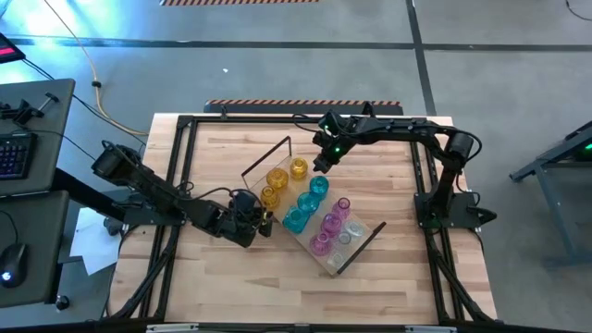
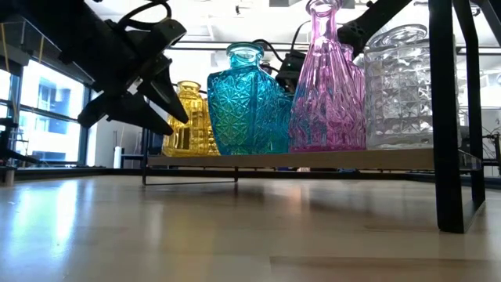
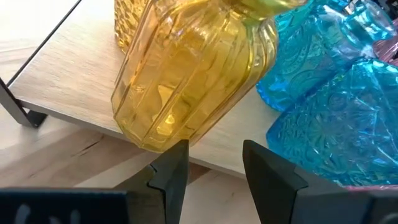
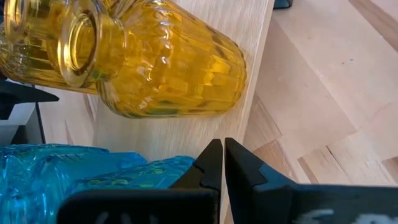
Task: Sort vases onto shelf
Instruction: Adjust the yellow crystal vases
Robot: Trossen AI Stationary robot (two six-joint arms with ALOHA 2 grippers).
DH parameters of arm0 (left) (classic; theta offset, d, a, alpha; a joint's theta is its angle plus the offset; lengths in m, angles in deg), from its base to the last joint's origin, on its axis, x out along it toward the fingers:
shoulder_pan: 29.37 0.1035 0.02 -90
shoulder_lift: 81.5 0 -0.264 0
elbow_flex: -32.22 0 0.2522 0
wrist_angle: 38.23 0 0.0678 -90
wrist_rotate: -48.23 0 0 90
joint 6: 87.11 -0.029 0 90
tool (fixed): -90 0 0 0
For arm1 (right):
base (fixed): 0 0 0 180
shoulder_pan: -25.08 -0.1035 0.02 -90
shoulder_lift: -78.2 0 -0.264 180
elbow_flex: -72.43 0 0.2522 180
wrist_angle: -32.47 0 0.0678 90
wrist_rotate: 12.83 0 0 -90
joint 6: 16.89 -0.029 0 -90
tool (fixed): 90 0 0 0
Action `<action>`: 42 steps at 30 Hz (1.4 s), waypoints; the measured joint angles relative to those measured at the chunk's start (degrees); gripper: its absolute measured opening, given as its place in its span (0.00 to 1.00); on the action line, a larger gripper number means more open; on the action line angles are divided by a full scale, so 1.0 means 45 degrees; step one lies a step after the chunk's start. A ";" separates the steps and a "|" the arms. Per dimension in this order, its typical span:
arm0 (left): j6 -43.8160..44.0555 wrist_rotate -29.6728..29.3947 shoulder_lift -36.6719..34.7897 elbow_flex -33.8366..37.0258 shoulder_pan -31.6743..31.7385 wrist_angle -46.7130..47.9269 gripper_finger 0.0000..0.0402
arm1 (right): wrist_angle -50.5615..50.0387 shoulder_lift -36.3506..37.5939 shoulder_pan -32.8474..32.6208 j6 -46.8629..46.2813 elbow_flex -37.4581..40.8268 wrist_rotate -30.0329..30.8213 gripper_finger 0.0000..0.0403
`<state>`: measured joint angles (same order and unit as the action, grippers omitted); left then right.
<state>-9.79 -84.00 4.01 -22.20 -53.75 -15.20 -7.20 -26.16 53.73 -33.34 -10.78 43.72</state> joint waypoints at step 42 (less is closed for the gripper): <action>-0.1574 -0.0557 -0.0010 -0.0010 0.0513 -0.2142 0.35 | -0.0070 0.0000 -0.0005 0.0238 0.0000 -0.0112 0.00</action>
<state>-16.87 -86.50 3.97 -22.25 -51.44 -24.84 -7.51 -26.16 53.71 -32.27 -10.78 43.22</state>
